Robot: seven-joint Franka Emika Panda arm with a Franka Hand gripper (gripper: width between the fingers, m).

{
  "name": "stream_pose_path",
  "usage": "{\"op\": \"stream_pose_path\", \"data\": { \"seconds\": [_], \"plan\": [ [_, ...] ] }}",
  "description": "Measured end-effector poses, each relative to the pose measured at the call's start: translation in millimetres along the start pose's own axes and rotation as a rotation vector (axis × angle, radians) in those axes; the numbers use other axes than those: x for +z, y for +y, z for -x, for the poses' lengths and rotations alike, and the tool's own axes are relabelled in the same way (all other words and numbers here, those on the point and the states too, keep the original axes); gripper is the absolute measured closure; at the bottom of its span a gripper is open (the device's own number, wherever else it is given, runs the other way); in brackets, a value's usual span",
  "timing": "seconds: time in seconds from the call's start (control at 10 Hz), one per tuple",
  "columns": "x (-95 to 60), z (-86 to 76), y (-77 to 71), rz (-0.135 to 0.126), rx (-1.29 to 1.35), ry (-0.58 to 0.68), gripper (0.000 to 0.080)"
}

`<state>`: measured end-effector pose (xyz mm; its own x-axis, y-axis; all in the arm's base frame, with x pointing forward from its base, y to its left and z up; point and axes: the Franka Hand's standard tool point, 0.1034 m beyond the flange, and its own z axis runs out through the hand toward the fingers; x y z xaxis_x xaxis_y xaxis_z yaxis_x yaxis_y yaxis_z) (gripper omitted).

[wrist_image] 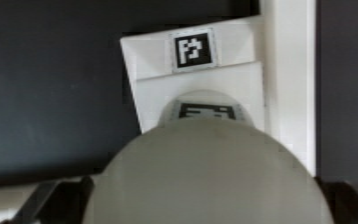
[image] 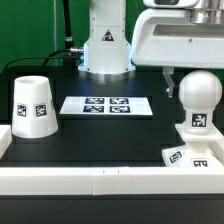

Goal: Assemble lamp

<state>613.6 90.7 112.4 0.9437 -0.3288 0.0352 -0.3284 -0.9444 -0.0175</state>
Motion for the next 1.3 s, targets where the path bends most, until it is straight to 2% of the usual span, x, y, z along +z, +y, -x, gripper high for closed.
{"op": "stream_pose_path", "data": {
  "seconds": [0.2, 0.5, 0.6, 0.7, 1.0, 1.3],
  "plan": [
    [0.0, 0.6, -1.0, -0.005, 0.191, -0.004, 0.0222],
    [-0.3, 0.7, -1.3, -0.009, 0.332, -0.007, 0.0222],
    [-0.4, 0.8, -1.8, -0.017, 0.386, -0.013, 0.0222],
    [-1.0, 0.8, -1.9, -0.039, 0.524, -0.033, 0.0222],
    [-0.5, 3.1, -4.8, -0.081, 0.852, -0.092, 0.0222],
    [-0.6, 3.3, -5.7, -0.084, 0.877, -0.098, 0.0222]
  ]
}}
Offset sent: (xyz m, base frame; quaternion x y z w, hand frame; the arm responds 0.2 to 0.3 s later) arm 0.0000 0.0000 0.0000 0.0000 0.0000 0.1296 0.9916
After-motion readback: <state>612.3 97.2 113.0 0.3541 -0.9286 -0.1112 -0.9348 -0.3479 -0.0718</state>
